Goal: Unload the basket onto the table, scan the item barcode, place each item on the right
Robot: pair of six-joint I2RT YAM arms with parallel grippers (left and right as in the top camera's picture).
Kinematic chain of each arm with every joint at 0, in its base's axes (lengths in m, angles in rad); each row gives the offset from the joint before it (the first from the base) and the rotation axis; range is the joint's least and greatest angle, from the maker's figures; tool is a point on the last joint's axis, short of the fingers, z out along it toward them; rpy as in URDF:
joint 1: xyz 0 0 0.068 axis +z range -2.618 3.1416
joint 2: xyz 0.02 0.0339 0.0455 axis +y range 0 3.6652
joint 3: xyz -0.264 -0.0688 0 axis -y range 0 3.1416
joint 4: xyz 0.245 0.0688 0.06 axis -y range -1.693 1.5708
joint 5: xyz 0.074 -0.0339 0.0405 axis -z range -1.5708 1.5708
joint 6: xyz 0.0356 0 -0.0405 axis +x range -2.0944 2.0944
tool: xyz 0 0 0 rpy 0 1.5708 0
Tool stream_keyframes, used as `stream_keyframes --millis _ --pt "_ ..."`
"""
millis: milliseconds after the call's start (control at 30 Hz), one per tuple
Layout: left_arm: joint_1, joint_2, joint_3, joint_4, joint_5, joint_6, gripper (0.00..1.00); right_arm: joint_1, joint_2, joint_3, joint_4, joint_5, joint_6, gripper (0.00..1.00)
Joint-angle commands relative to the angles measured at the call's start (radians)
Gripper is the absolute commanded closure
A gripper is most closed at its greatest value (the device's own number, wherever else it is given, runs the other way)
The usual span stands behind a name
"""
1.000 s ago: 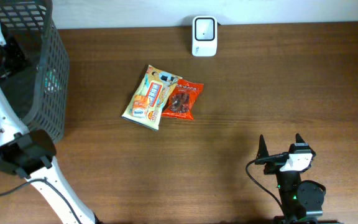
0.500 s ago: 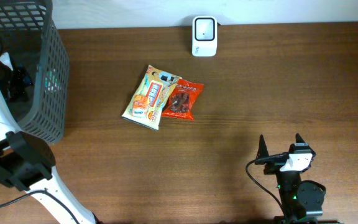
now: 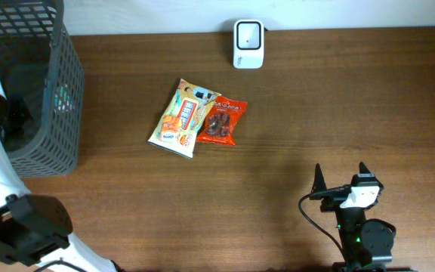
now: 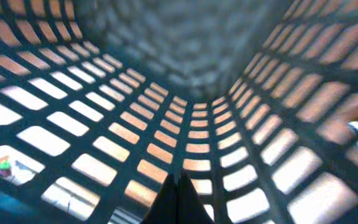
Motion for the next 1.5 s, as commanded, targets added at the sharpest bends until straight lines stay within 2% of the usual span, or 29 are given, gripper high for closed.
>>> stream_keyframes --millis 0,333,467,667,833,1000,1200,1467 --pt "0.006 0.012 -0.1 -0.002 -0.037 -0.018 1.0 -0.004 -0.005 -0.006 -0.006 0.008 0.005 0.02" --pt "0.014 -0.039 -0.146 -0.002 -0.041 -0.049 1.0 -0.004 -0.005 -0.006 -0.006 0.008 0.005 0.02" --pt "0.014 -0.161 -0.147 -0.002 -0.092 -0.069 1.0 -0.004 -0.005 -0.006 -0.006 0.008 0.005 0.02" --pt "0.014 -0.336 -0.154 -0.002 -0.093 -0.069 1.0 -0.004 -0.005 -0.006 -0.006 0.008 0.005 0.02" --pt "0.014 -0.43 -0.17 0.007 -0.128 -0.093 1.0 -0.004 -0.005 -0.006 -0.006 0.008 0.005 0.02" --pt "0.014 -0.396 -0.17 0.145 -0.142 -0.095 1.0 -0.004 -0.005 -0.006 -0.006 0.008 0.005 0.02" --pt "0.014 -0.278 -0.17 0.2 -0.182 -0.088 1.0 -0.004 -0.005 -0.006 -0.006 0.008 0.005 0.02" --pt "0.067 -0.185 -0.17 0.106 -0.195 -0.094 1.0 -0.004 -0.005 -0.006 -0.006 0.008 0.005 0.02"
